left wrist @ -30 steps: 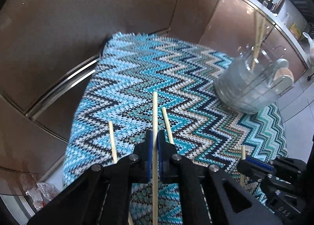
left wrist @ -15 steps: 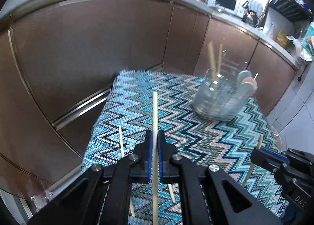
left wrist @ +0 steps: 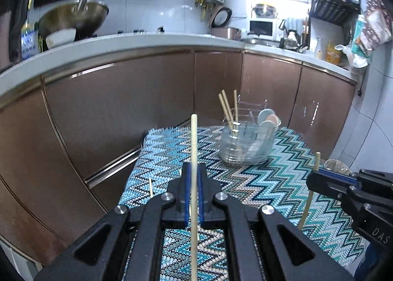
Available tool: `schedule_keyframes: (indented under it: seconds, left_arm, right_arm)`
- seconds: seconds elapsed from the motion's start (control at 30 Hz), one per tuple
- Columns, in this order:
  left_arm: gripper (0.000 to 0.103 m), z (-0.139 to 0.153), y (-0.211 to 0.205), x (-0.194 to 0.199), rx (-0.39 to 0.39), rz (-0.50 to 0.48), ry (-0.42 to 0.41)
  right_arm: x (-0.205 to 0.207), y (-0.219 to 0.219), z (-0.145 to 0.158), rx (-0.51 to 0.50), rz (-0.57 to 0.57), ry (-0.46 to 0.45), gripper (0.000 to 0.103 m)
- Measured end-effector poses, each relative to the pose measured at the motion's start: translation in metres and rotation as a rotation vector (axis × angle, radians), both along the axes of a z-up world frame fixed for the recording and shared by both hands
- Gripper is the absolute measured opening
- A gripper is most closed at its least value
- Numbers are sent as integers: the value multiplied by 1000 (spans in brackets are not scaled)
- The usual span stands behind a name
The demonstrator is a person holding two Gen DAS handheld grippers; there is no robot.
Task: Organize utensils
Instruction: 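Lift both held chopsticks up and carry them over the wire holder, then lower both chopsticks into the wire holder and open both tools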
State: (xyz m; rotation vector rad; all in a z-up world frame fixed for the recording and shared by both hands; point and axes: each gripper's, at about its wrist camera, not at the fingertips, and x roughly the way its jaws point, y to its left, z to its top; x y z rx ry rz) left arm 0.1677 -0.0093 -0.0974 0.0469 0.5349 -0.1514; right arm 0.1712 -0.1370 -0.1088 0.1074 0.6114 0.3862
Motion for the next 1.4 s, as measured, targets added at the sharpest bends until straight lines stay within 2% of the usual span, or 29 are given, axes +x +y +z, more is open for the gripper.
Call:
schedule_keyframes:
  seconds: [0.27, 0.6, 0.77, 1.0, 1.17, 1.27, 1.4]
  left_arm:
    - [5, 15, -15, -28, 31, -9, -54]
    - [5, 21, -27, -45, 52, -18, -74]
    - [5, 22, -26, -45, 22, -19, -65]
    - [5, 22, -18, -29, -26, -9, -33]
    - [5, 20, -13, -4, -45, 5, 8]
    - [5, 33, -14, 15, -86, -8, -4]
    - [5, 67, -19, 44, -180, -49, -65]
  right_arm:
    - [-29, -18, 13, 18, -25, -55, 5]
    - [-49, -40, 13, 62, -53, -86, 5]
    - [-59, -55, 14, 76, -77, -109, 5]
    - [-61, -78, 17, 80, -113, -138, 5]
    - [-45, -96, 17, 81, -132, -137, 5]
    - [-27, -101, 20, 84, -122, -136, 5]
    - [6, -101, 36, 82, -87, -173, 5]
